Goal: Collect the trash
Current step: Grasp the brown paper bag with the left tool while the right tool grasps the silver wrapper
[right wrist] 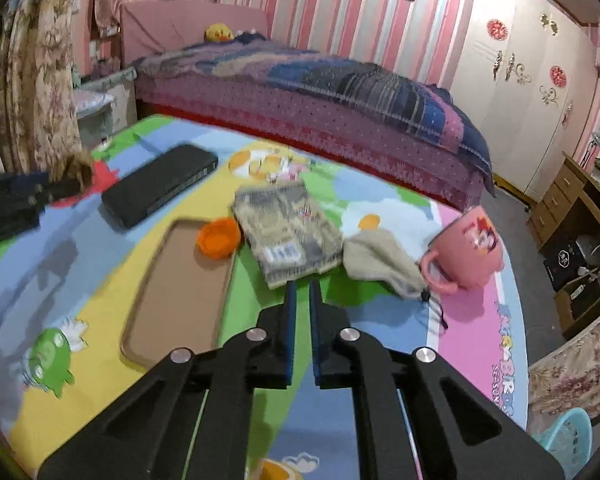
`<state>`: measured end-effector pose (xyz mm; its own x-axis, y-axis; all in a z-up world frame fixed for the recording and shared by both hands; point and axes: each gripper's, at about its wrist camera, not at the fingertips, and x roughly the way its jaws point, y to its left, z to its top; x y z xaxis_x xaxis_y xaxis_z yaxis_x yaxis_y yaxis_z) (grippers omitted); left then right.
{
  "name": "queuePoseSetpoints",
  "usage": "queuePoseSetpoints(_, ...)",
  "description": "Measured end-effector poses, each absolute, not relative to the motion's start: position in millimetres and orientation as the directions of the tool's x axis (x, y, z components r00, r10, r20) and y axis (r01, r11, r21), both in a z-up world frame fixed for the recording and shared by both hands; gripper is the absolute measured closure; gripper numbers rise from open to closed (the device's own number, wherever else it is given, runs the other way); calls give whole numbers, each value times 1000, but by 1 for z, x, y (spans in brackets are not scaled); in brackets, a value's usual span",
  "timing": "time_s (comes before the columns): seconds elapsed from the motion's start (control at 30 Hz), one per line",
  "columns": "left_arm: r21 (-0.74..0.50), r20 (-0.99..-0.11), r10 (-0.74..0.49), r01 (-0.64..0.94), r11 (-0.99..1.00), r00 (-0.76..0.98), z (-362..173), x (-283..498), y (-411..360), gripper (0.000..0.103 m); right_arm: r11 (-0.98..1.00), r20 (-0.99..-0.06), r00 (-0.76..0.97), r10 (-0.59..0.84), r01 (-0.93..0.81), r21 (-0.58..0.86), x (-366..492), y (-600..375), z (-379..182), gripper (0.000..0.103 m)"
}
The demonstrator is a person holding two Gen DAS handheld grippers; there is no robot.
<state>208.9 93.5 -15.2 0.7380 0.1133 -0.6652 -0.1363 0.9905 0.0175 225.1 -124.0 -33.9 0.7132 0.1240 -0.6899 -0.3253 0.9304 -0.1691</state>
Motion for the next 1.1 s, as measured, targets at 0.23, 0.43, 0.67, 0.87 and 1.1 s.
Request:
queuePoseSetpoints(0.23, 36, -673, 152, -174, 984, 724, -24, 214, 107, 61, 938, -723, 680, 125, -319, -138, 254, -112, -59, 95)
queuePoseSetpoints(0.43, 13, -697, 154, -202, 979, 701, -32, 223, 122, 61, 914, -704, 702, 108, -348, -207, 267, -94, -70, 44)
queuePoseSetpoints(0.67, 23, -695, 156, -195, 981, 702, -32, 225, 121, 60, 889, -692, 718, 73, -361, -281, 277, -87, -72, 44)
queuePoseSetpoints(0.87, 23, -694, 146, -181, 983, 704, -32, 224, 115, 60, 871, -694, 717, 68, -381, -309, 279, -81, -77, 44)
queuePoseSetpoints(1.1, 30, -683, 138, -162, 986, 718, -30, 223, 111, 61, 870, -736, 665, 123, -430, -243, 292, -76, -80, 86)
